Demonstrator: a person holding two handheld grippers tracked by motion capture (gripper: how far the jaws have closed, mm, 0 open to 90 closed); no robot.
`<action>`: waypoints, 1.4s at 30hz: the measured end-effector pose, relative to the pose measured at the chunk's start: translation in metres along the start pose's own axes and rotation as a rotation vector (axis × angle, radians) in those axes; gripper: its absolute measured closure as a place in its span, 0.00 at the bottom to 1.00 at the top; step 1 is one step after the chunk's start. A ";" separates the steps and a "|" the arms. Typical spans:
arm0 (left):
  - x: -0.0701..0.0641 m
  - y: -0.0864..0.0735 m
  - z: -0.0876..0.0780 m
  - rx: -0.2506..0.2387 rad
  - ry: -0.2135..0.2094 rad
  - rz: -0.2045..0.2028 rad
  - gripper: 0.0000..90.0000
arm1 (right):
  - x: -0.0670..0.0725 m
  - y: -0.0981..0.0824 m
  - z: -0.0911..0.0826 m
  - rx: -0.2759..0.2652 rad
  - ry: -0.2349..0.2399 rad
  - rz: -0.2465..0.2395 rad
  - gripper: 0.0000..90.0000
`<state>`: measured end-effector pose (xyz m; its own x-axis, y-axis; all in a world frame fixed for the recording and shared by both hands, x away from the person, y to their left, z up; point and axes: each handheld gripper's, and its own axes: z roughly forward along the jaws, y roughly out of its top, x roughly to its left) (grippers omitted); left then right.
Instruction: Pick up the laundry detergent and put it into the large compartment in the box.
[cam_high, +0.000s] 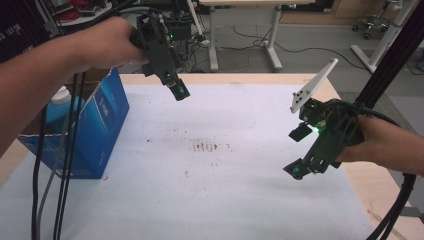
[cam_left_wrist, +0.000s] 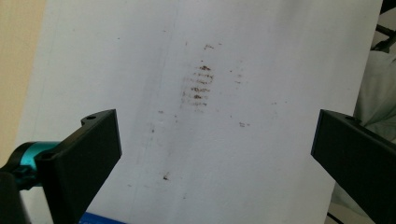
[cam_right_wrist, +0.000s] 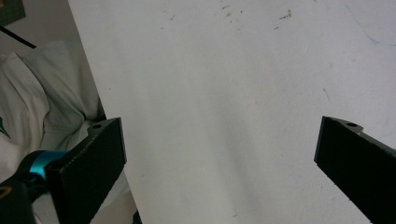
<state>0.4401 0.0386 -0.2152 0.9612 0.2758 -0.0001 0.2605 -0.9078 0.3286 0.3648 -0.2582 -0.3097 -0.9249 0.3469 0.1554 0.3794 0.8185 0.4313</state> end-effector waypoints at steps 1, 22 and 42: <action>-0.001 0.001 0.002 0.002 -0.003 -0.001 0.02 | 0.000 0.000 0.000 -0.001 0.000 0.000 0.01; -0.008 0.005 0.040 0.044 -0.062 0.028 0.02 | -0.002 -0.001 0.005 0.001 0.006 0.000 0.01; -0.011 -0.001 0.065 0.046 -0.096 0.024 0.02 | -0.003 -0.001 0.008 0.002 0.009 0.002 0.01</action>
<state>0.4348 0.0159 -0.2767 0.9710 0.2239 -0.0839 0.2387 -0.9282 0.2855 0.3673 -0.2563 -0.3177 -0.9243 0.3444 0.1643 0.3813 0.8187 0.4294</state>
